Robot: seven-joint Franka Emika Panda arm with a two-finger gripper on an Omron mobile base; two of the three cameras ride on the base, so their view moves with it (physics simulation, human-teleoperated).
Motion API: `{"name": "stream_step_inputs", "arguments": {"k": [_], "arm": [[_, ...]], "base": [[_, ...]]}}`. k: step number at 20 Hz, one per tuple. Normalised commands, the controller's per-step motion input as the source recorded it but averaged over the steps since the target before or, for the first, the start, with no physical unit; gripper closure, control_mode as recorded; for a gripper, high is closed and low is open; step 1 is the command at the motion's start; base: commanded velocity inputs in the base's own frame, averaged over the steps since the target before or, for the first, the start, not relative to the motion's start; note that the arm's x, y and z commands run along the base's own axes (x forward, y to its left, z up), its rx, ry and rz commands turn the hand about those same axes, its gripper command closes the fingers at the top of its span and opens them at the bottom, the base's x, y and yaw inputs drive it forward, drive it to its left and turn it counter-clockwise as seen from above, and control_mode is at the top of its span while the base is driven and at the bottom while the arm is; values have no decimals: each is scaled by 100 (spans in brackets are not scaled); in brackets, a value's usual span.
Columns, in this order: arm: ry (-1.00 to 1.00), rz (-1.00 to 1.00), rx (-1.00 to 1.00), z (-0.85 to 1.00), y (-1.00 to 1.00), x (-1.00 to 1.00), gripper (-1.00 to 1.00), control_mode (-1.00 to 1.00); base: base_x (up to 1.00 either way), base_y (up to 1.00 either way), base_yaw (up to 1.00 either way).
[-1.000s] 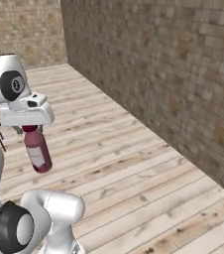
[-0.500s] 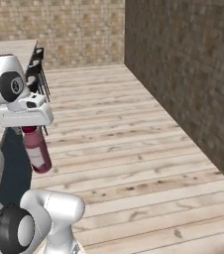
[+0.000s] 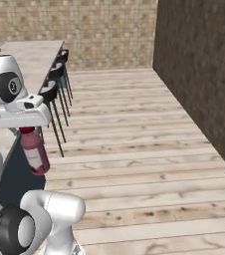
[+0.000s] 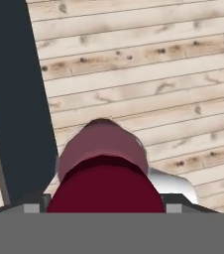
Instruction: There is a wine glass and glass cup on the dining counter. Place the wine bottle next to the wine glass and the juice bottle next to the glass cup.
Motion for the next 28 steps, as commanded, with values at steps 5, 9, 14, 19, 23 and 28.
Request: {"name": "stream_step_inputs", "arguments": {"k": [5,9,14,19,23,28], "arm": [[0,0,0,0,0,0,100,100],[0,0,0,0,0,0,100,100],[0,0,0,0,0,0,100,100],[0,0,0,0,0,0,100,100],[0,0,0,0,0,0,100,100],[0,0,0,0,0,0,100,100]], "base": [[65,-26,13],[64,-28,11],[65,-32,5],[66,-31,5],[65,-32,5],[68,-30,5]]}}
